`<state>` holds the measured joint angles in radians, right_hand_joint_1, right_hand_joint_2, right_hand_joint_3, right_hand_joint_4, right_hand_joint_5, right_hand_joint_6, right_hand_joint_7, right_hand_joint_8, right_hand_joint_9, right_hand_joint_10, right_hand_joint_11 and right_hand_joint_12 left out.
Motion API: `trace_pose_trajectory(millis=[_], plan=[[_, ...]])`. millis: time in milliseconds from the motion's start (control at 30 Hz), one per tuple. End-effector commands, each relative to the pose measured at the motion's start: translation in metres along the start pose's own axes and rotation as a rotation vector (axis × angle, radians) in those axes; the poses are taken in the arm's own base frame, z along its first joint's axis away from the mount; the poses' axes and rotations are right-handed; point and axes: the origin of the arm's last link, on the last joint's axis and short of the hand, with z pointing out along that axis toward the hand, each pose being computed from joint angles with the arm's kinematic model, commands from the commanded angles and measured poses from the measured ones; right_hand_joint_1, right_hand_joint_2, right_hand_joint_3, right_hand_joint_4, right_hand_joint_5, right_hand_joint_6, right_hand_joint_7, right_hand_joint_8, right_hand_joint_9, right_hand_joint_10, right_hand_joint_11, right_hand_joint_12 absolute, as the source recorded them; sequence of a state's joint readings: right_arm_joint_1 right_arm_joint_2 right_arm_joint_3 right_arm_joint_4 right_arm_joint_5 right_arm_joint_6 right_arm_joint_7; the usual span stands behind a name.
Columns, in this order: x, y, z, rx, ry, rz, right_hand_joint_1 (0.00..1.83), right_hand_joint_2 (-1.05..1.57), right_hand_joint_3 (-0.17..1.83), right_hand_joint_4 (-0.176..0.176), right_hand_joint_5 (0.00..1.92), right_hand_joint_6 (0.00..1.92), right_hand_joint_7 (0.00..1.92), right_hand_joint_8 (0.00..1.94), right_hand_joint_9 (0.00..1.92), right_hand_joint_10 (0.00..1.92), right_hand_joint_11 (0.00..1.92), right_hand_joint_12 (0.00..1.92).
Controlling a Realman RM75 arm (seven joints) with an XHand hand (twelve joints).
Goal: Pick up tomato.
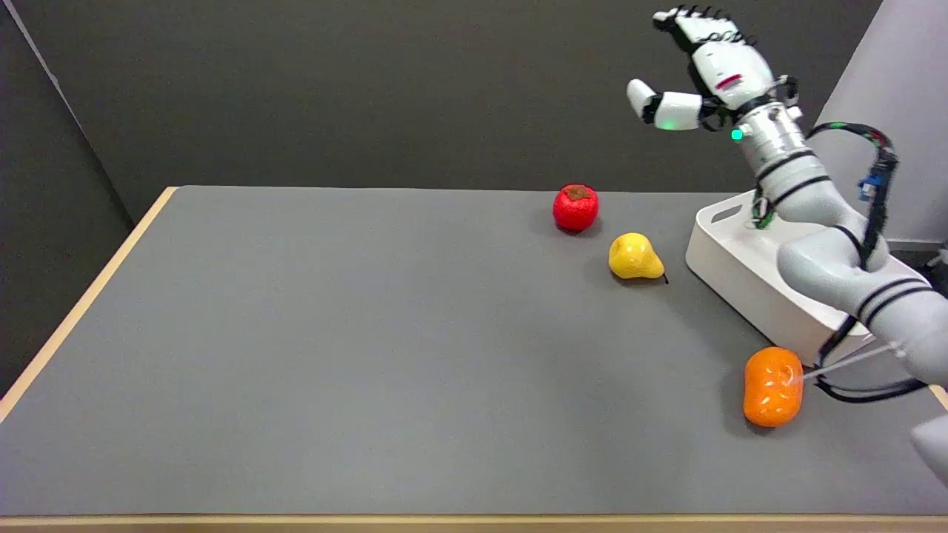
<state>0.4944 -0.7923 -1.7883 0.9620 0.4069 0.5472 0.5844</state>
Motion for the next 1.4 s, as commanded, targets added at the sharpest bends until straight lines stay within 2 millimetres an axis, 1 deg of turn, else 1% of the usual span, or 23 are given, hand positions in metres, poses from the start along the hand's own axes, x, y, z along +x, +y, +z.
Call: trace_pose_trajectory(millis=[33,100,167,267,333,400,467,500,733,967,1200,1300,1400], plan=[[-0.056,-0.036,0.053,-0.055,-0.257,-0.014,0.35,0.60,1.05,-0.012,0.08,0.43,0.09,0.29,0.04,0.32,0.00,0.64],[-0.064,-0.036,0.053,-0.056,-0.290,-0.045,0.35,0.59,1.05,-0.010,0.08,0.43,0.09,0.30,0.04,0.32,0.00,0.64],[-0.072,-0.039,0.052,-0.049,-0.321,-0.073,0.24,0.56,1.01,0.027,0.09,0.40,0.10,0.27,0.05,0.33,0.00,0.70],[-0.087,-0.046,0.051,-0.025,-0.367,-0.115,0.22,0.57,1.01,0.048,0.09,0.39,0.10,0.26,0.06,0.34,0.00,0.72],[-0.100,-0.049,0.050,-0.021,-0.407,-0.144,0.22,0.55,1.00,0.052,0.09,0.39,0.10,0.26,0.05,0.35,0.00,0.73],[-0.110,-0.050,0.049,-0.025,-0.438,-0.162,0.23,0.55,1.00,0.048,0.08,0.38,0.10,0.26,0.05,0.35,0.00,0.73],[-0.119,-0.049,0.047,-0.040,-0.466,-0.167,0.37,0.57,1.03,0.030,0.07,0.40,0.07,0.29,0.04,0.34,0.01,0.67],[-0.123,-0.046,0.045,-0.051,-0.478,-0.166,0.37,0.56,1.03,0.026,0.06,0.39,0.07,0.27,0.04,0.33,0.01,0.67],[-0.130,-0.049,0.041,-0.052,-0.503,-0.168,0.36,0.56,1.03,0.017,0.06,0.37,0.08,0.23,0.05,0.31,0.01,0.67],[-0.142,-0.054,0.035,-0.049,-0.538,-0.164,0.29,0.57,1.04,0.034,0.06,0.36,0.09,0.23,0.06,0.32,0.01,0.72],[-0.145,-0.062,0.036,-0.035,-0.539,-0.151,0.27,0.57,1.05,0.038,0.07,0.37,0.08,0.25,0.05,0.36,0.00,0.76],[-0.152,-0.069,0.033,-0.018,-0.554,-0.156,0.27,0.57,1.05,0.038,0.07,0.37,0.08,0.26,0.05,0.37,0.00,0.78],[-0.157,-0.068,0.028,-0.019,-0.570,-0.158,0.25,0.57,1.04,0.042,0.07,0.37,0.08,0.26,0.04,0.39,0.00,0.81]])
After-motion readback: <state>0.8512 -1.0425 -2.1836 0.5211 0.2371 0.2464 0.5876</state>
